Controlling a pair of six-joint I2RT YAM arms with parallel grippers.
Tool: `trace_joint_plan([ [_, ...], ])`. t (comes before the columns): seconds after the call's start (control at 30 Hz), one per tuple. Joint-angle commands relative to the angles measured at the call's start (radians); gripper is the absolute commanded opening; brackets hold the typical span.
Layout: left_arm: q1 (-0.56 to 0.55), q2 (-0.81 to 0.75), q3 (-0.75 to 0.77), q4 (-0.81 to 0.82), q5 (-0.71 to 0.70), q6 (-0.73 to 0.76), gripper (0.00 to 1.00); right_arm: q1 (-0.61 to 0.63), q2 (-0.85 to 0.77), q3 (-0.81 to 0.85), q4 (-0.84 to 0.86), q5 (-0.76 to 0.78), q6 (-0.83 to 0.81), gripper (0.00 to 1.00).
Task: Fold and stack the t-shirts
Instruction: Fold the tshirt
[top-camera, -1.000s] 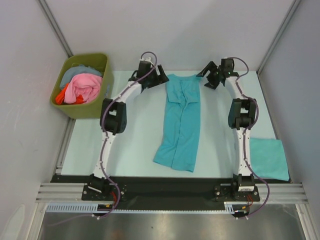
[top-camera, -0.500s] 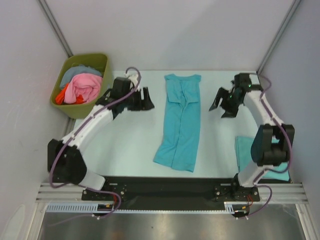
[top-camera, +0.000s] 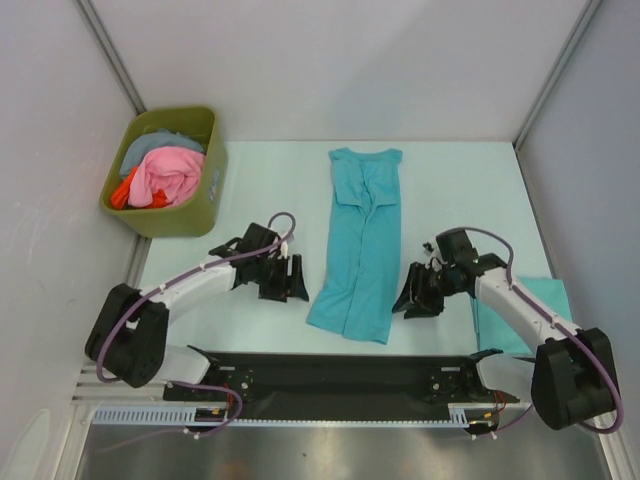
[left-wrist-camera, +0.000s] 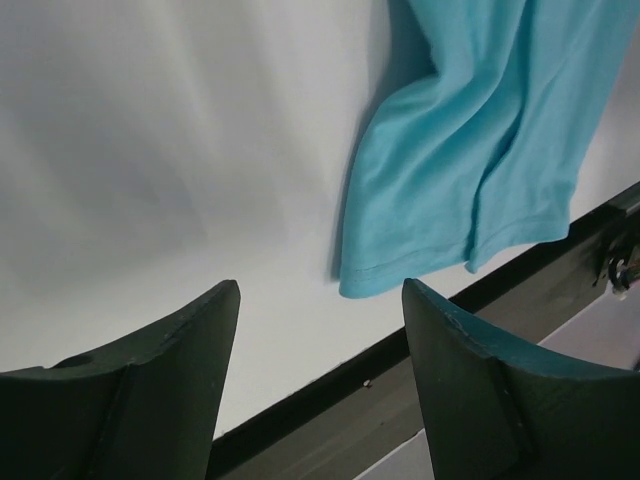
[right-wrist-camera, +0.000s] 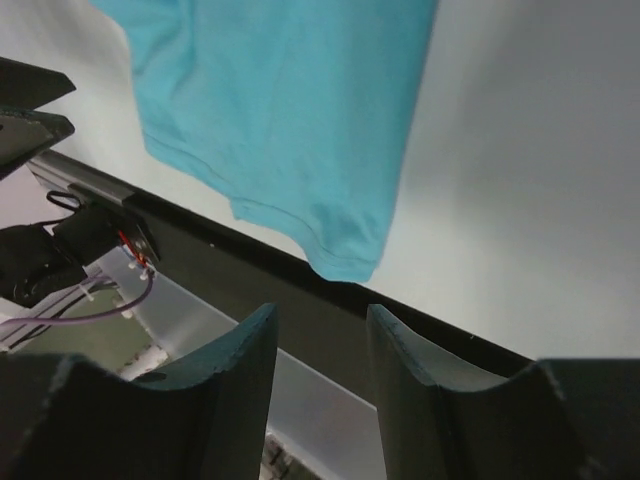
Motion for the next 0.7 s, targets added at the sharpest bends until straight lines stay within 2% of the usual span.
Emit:
trace_joint_plan([
  [0.0, -0.038, 0.039, -0.033, 0.076, 0.038, -0.014, 0.71, 0.009, -0.039, -0.103, 0.141, -0.105, 0.098, 0.47],
  [0.13, -0.043, 0.045, -0.058, 0.105, 0.046, -0.006, 0.7, 0.038, -0.027, -0.24, 0.237, -0.174, 0.168, 0.52],
  [0.23, -0.051, 0.051, -0.055, 0.11, 0.041, 0.01, 0.68, 0.079, -0.018, -0.272, 0.26, -0.132, 0.178, 0.54],
  [0.5, -0.101, 0.141, -0.036, 0.137, 0.049, 0.02, 0.61, 0.084, -0.032, -0.361, 0.382, -0.066, 0.281, 0.5],
  [0.53, -0.101, 0.152, -0.041, 0.14, 0.049, 0.017, 0.58, 0.086, -0.018, -0.364, 0.393, -0.06, 0.286, 0.49],
  [0.67, -0.117, 0.183, -0.073, 0.191, 0.081, 0.003, 0.57, 0.086, 0.044, -0.355, 0.412, -0.034, 0.289, 0.49],
])
